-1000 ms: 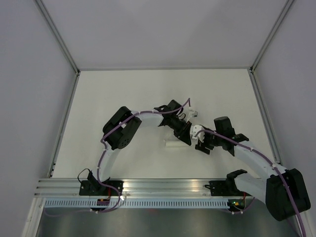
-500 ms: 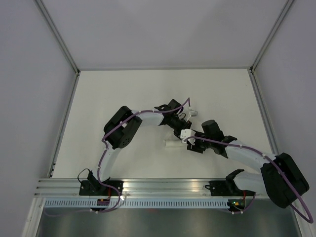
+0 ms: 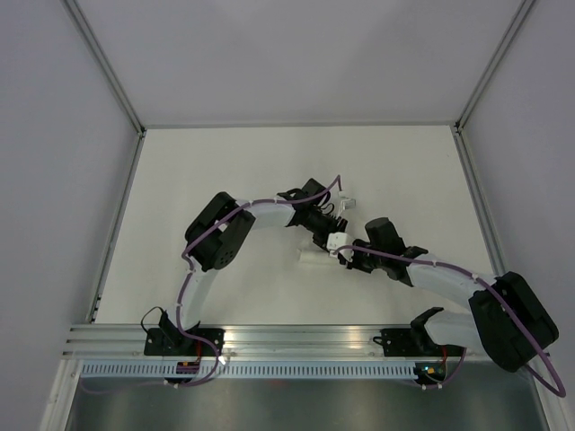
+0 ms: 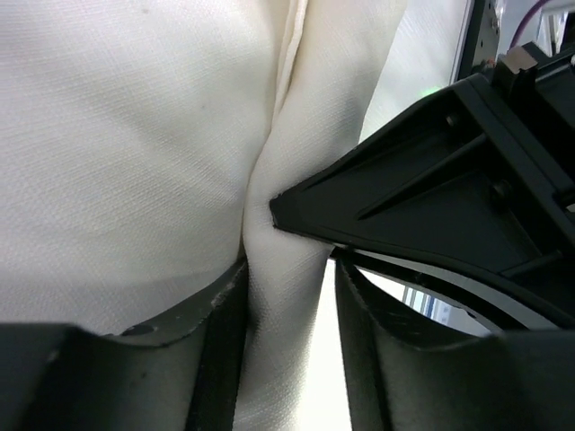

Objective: Fold the napkin, place the utensils inside, and roll it up
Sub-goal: Roll the napkin with the utensil

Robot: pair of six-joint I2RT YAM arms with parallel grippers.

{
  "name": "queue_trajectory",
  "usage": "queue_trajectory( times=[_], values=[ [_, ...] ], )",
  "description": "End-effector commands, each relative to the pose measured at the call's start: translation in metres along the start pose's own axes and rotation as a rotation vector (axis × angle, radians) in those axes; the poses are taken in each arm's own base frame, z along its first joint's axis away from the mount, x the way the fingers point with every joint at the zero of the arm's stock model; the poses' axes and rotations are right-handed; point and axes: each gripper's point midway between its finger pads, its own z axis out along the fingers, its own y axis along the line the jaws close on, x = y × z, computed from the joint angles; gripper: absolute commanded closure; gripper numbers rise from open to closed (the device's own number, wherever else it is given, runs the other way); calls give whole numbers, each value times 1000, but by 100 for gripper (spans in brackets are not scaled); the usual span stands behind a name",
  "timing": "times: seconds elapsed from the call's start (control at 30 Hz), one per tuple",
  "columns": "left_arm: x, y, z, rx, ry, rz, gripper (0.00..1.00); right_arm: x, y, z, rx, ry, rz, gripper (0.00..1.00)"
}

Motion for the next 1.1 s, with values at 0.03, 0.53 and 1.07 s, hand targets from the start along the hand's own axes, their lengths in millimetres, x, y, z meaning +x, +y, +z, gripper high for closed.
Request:
queue_trajectory(
  times=[0.03, 0.53, 1.07],
  values=[
    [-9, 6, -22, -96, -70, -75, 45, 9, 13, 5, -65, 28, 34, 85],
    [-63, 16, -137, -482, -658, 77, 45, 24, 36, 4, -528, 71, 195, 89],
    [-26, -42, -96, -912, -558, 879, 39, 41, 23, 28, -708, 188, 366, 89]
  ],
)
